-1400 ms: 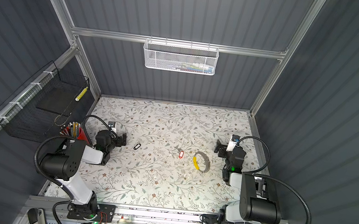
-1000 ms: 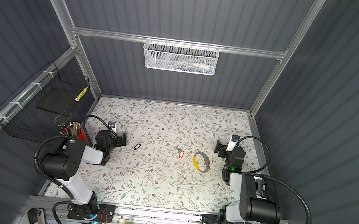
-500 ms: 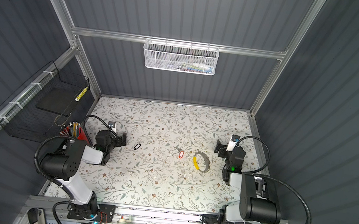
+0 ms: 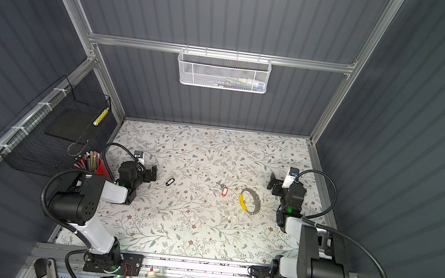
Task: Put the keys on the keyring
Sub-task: 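Move both grippers forward toward the keyring and red-tagged key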
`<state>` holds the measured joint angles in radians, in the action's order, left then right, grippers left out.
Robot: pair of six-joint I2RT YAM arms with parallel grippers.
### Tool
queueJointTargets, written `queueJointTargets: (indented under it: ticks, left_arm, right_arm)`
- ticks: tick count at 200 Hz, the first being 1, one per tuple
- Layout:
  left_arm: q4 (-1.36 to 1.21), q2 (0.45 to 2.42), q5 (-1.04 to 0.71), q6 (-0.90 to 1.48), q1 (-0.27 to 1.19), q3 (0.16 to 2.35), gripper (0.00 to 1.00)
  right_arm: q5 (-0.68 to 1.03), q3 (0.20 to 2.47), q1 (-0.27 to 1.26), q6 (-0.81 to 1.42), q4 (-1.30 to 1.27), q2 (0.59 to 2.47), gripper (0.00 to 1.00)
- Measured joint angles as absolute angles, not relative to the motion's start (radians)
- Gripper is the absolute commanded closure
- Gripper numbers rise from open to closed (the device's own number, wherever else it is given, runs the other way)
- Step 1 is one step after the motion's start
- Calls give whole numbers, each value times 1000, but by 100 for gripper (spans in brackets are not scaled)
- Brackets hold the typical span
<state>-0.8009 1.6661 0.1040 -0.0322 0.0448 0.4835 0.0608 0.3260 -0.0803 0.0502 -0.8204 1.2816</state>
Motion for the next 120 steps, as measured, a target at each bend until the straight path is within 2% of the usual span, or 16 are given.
queueJointTargets:
  ticks: [28,58,92,120]
  left_arm:
    - [-642,1544,104,-21,45,566,0]
    - [-448,1457,70,7,45,728,0]
    - [-191,1453,-40,47,60,949,1]
    - [-76,1453,-81,40,158,1026,1]
  right_arm:
    - [114,433,-70,16,-616,1109,1]
    - [181,646,-37,-61,-366,1064,3]
    - [257,886,-3,-166,-30,1129,13]
    - [281,963,27,-246,155,1190,26]
